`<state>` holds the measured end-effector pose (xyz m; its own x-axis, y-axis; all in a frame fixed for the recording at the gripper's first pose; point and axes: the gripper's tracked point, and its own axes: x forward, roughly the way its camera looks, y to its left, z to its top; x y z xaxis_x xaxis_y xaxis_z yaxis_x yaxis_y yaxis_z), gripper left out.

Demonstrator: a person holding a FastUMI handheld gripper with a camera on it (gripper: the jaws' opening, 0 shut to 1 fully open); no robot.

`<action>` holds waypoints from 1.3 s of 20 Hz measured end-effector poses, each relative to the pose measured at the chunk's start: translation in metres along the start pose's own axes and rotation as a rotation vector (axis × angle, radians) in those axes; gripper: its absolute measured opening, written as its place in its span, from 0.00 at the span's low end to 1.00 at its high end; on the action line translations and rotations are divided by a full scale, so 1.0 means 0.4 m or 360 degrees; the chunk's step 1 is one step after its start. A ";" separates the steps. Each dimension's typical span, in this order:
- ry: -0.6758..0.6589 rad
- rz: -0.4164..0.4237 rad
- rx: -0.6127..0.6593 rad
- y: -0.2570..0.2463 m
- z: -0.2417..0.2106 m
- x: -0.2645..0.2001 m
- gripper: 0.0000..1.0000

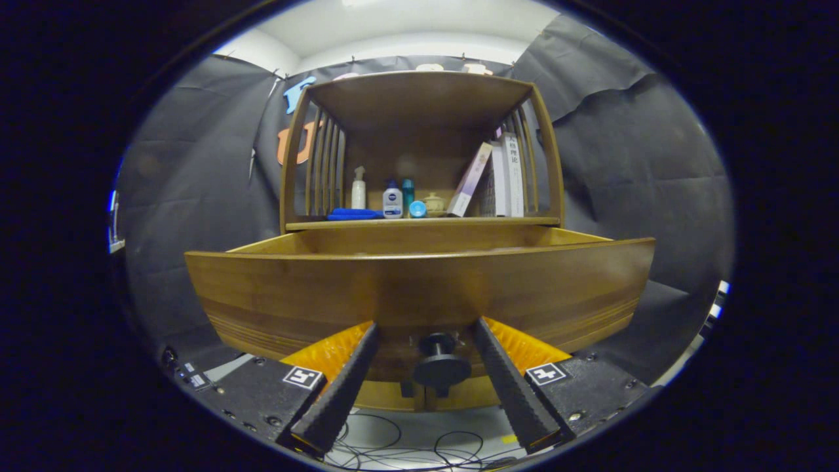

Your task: Pull open the drawer, take out the items inside it, and place them on the countertop above the cabinet.

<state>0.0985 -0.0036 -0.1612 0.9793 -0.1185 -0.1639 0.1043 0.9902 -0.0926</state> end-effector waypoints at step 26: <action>0.0128 -0.0060 -0.0087 0.016 0.105 0.450 1.00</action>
<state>0.2825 -0.0154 -0.1502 0.9576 -0.1633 -0.2375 0.1291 0.9797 -0.1533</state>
